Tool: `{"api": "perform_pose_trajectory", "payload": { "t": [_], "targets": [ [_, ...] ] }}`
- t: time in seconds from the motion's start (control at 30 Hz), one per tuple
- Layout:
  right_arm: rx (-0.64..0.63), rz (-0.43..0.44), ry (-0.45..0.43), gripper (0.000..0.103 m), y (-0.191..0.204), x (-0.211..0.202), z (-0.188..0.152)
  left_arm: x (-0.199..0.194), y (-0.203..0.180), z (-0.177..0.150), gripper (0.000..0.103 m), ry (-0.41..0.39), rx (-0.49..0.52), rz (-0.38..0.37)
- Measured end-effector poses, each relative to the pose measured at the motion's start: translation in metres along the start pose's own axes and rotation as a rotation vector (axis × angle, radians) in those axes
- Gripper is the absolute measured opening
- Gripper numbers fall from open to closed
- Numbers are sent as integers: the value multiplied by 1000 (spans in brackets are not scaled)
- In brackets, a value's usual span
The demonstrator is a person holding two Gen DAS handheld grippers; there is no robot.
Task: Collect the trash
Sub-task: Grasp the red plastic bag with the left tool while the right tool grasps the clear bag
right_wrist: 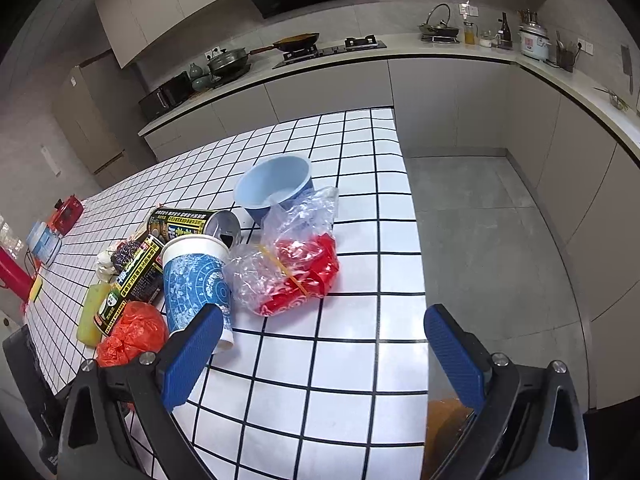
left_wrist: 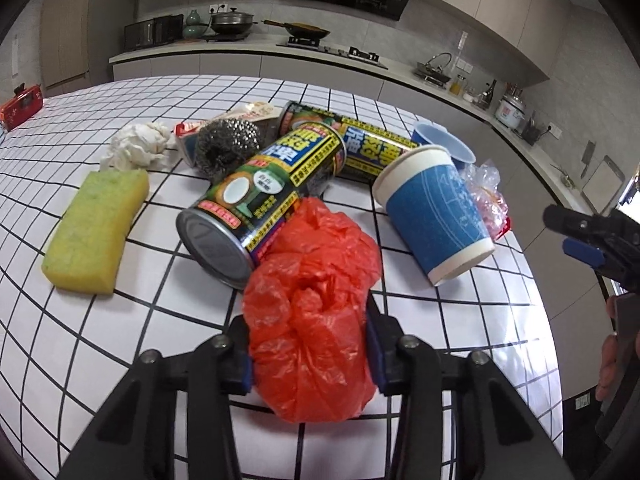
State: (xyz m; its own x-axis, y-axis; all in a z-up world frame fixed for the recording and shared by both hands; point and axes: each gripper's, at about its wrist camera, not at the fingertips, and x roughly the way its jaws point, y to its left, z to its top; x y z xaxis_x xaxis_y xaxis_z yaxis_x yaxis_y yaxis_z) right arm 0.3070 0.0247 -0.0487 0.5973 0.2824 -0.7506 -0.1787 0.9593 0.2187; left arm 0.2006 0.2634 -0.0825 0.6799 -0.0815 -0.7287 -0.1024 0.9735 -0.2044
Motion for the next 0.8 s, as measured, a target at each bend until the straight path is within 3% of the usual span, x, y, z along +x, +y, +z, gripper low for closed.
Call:
{"api": "perform_pose_trajectory", "payload": {
  "t": [0.17, 0.6, 0.77, 0.8],
  "targets": [
    [-12, 0, 5, 102, 8, 13, 5, -11, 7, 2, 43, -32, 10, 4],
    [-1, 0, 93, 102, 14, 77, 23, -3, 20, -2, 45, 6, 15, 9],
    [1, 18, 99, 100, 12, 85, 22, 3, 16, 0, 58, 11, 28, 11],
    [0, 24, 90, 91, 11, 85, 22, 5, 16, 1, 61, 17, 29, 11]
  ]
}}
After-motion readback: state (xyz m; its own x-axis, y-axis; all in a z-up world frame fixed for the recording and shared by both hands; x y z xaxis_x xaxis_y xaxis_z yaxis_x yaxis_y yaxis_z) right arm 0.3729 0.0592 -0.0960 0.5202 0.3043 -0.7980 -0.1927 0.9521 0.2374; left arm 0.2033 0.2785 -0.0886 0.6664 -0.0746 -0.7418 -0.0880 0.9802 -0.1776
